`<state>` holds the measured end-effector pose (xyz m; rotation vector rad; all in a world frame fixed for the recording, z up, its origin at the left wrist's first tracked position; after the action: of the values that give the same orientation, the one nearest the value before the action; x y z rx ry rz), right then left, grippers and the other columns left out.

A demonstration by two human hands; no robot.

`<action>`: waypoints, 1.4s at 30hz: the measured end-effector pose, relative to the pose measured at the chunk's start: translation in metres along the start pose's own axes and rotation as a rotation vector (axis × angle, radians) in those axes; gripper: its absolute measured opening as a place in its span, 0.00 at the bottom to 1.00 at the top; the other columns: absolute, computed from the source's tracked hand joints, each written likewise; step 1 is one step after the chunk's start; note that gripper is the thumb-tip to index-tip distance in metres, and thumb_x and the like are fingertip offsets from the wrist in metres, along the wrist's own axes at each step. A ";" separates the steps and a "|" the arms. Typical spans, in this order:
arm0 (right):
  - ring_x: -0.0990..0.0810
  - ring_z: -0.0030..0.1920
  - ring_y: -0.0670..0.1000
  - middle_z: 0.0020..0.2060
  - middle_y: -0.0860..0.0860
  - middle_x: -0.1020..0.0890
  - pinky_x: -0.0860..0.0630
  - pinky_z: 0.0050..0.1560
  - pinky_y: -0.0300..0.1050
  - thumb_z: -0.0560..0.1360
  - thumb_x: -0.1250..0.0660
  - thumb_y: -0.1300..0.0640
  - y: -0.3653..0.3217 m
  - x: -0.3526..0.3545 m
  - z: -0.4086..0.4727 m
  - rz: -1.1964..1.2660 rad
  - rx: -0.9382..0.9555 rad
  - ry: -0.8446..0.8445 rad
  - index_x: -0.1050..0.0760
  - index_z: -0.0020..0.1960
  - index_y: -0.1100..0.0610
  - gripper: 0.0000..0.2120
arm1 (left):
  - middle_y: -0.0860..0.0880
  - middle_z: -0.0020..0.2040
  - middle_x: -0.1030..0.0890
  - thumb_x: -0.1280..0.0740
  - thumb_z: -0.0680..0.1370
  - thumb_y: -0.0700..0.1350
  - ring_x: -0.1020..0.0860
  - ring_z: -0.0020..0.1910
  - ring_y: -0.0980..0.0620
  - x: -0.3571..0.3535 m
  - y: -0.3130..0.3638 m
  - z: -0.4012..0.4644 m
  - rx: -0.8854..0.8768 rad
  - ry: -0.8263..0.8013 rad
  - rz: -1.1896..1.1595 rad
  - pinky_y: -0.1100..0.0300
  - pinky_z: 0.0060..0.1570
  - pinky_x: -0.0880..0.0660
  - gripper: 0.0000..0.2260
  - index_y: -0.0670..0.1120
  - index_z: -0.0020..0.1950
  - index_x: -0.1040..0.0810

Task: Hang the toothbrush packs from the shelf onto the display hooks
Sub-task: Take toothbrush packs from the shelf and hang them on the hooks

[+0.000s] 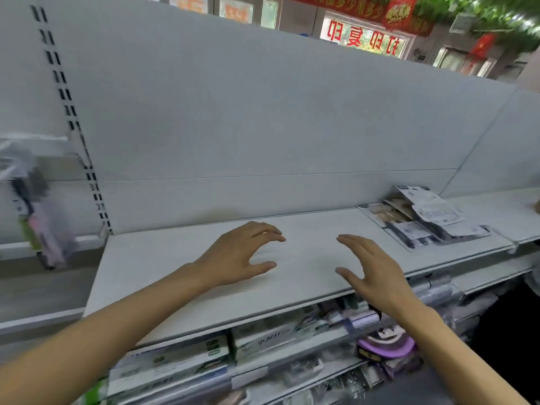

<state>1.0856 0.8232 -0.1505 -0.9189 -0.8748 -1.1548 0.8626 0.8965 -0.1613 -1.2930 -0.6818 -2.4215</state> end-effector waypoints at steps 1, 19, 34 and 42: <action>0.29 0.69 0.47 0.70 0.44 0.27 0.26 0.61 0.44 0.76 0.30 0.47 0.023 -0.001 0.007 -0.015 0.002 -0.002 0.31 0.73 0.50 0.27 | 0.63 0.69 0.30 0.35 0.78 0.60 0.33 0.69 0.63 -0.013 0.002 0.017 0.014 0.000 0.000 0.63 0.63 0.30 0.20 0.60 0.70 0.30; 0.34 0.75 0.62 0.74 0.58 0.31 0.29 0.68 0.58 0.71 0.25 0.55 0.411 -0.003 0.080 -0.131 -0.150 -0.047 0.34 0.75 0.59 0.35 | 0.57 0.71 0.29 0.34 0.79 0.56 0.31 0.69 0.56 -0.252 0.075 0.338 0.242 -0.031 -0.104 0.61 0.64 0.31 0.22 0.57 0.72 0.32; 0.19 0.62 0.60 0.63 0.57 0.19 0.19 0.53 0.52 0.50 0.23 0.77 0.372 0.035 0.082 -0.067 0.285 0.185 0.22 0.65 0.62 0.43 | 0.61 0.73 0.32 0.31 0.78 0.41 0.31 0.71 0.60 -0.261 0.124 0.401 0.138 0.120 -0.373 0.60 0.64 0.28 0.23 0.58 0.70 0.27; 0.17 0.54 0.61 0.73 0.57 0.29 0.32 0.23 0.41 0.53 0.28 0.78 0.353 0.018 0.088 -0.043 0.172 0.031 0.31 0.71 0.59 0.47 | 0.57 0.61 0.19 0.29 0.76 0.35 0.24 0.64 0.52 -0.209 0.113 0.363 0.111 0.375 -0.335 0.53 0.59 0.26 0.13 0.48 0.57 0.17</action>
<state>1.4262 0.9518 -0.1498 -0.7427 -0.9570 -1.1094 1.2805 1.0096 -0.1332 -0.6936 -0.9654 -2.7354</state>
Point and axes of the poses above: each hand's wrist, its own z-axis towards the middle knuckle, its own x-axis out of the back of the hand, y = z × x, the point moved 10 cm from there along z, towards the middle knuckle
